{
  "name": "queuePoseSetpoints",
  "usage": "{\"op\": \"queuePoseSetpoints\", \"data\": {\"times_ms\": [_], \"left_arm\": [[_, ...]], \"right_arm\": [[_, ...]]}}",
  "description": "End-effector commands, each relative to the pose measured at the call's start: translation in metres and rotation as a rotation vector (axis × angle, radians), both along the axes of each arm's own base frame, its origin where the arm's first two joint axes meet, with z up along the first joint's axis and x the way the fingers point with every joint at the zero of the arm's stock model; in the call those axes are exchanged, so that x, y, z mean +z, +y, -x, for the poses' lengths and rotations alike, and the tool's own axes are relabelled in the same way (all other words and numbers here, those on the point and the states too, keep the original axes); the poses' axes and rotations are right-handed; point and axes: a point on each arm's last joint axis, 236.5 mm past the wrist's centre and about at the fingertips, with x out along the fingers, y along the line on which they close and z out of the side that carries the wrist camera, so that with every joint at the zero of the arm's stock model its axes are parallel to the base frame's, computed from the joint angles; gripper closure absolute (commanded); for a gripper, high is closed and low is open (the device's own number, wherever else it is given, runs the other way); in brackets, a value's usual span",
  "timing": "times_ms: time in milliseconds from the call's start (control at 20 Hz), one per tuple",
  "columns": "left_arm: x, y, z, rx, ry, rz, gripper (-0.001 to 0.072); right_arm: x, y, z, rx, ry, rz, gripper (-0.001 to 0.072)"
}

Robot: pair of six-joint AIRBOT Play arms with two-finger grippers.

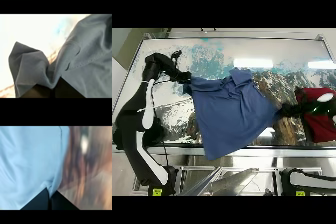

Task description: Fold the shirts.

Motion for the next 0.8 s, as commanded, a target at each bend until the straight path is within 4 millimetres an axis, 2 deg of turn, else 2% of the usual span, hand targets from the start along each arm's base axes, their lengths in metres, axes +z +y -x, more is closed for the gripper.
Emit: {"op": "queuePoseSetpoints", "data": {"times_ms": [0, 150, 250, 350, 450, 550, 600, 650, 700, 750], "left_arm": [[0.007, 0.006, 0.043, 0.038, 0.129, 0.098, 0.0692], [0.015, -0.021, 0.1, 0.016, 0.277, 0.238, 0.0692], [0.013, -0.031, 0.133, 0.001, 0.329, 0.249, 0.0692], [0.004, -0.035, 0.15, 0.025, 0.338, 0.246, 0.0692], [-0.006, -0.034, 0.153, 0.057, 0.336, 0.247, 0.0691], [-0.011, -0.03, 0.139, 0.087, 0.299, 0.244, 0.0692], [-0.012, -0.026, 0.129, 0.103, 0.276, 0.244, 0.0691], [-0.012, -0.025, 0.12, 0.104, 0.261, 0.242, 0.0692], [-0.011, -0.024, 0.113, 0.101, 0.255, 0.243, 0.0691], [-0.01, -0.024, 0.108, 0.092, 0.254, 0.244, 0.0691]], "right_arm": [[0.03, -0.025, -0.089, -0.052, -0.11, 0.028, 0.0693], [0.035, -0.013, -0.159, -0.025, -0.159, -0.026, 0.0693], [0.031, 0.007, -0.188, 0.03, -0.184, -0.036, 0.0693], [0.029, 0.026, -0.208, 0.059, -0.23, -0.04, 0.0693], [0.034, 0.038, -0.218, 0.041, -0.271, -0.07, 0.0692], [0.047, 0.047, -0.221, 0.064, -0.322, -0.125, 0.0691], [0.048, 0.048, -0.221, 0.058, -0.32, -0.134, 0.0612], [0.045, 0.047, -0.221, 0.043, -0.299, -0.138, 0.0314], [0.042, 0.046, -0.219, 0.011, -0.264, -0.146, 0.0256], [0.039, 0.043, -0.217, -0.007, -0.234, -0.152, 0.0376]]}}
